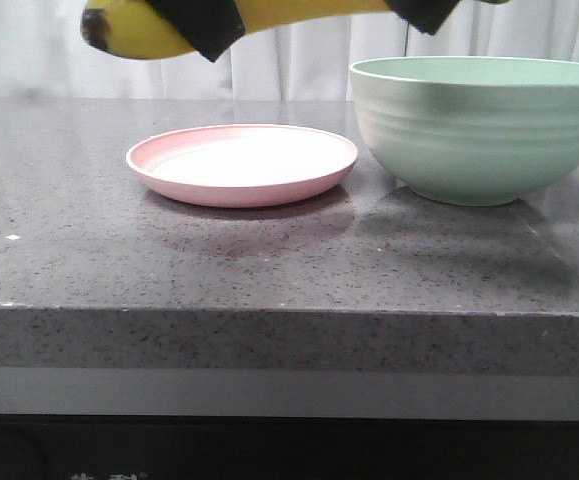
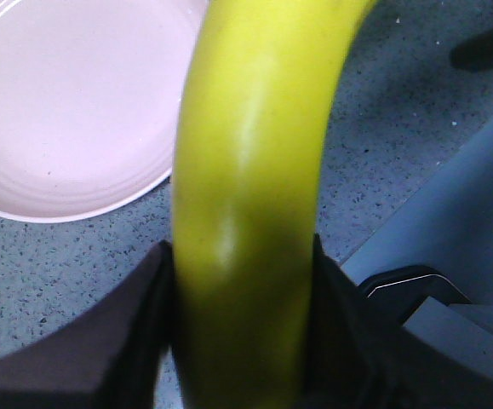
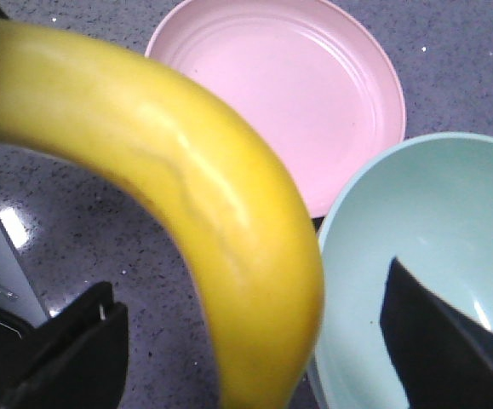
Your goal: Transfer banana from pink plate to green bowl
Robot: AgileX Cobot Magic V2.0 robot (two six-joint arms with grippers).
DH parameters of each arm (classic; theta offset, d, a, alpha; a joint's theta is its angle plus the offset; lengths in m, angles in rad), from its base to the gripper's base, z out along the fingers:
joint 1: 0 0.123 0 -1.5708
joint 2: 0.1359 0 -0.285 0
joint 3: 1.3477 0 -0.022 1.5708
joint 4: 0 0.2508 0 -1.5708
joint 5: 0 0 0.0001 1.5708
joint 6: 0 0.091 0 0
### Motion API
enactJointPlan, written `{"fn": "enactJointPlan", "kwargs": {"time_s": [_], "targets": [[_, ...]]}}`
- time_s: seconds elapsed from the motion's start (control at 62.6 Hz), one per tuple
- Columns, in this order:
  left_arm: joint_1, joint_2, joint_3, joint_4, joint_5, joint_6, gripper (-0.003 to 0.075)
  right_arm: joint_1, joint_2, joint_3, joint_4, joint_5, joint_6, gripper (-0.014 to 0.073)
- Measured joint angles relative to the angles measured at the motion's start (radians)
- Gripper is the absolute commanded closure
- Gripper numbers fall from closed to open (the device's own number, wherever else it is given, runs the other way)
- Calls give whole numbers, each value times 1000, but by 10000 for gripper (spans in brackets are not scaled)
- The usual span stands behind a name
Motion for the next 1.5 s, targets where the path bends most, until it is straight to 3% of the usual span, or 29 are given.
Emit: {"fn": "enactJointPlan", "kwargs": {"time_s": [0.192,0.607,0.879,1.038,1.262,1.342,1.502], "targets": [[0,0,0,0,0,0,738,0,54,-48,0,8,-9,30],[0,0,1,11,16,18,738,54,90,-64,-32,11,-52,376],[0,0,2,11,16,23,718,56,90,-64,-34,15,-54,552],[0,0,2,28,8,24,573,56,90,-64,-40,13,-54,593],[-2,0,6,104,-65,17,232,56,90,-66,-50,3,-48,593],[-2,0,6,129,-120,9,146,58,92,-66,-36,5,-48,593],[-2,0,4,146,-179,4,97,60,94,-66,-28,15,-46,593]]}}
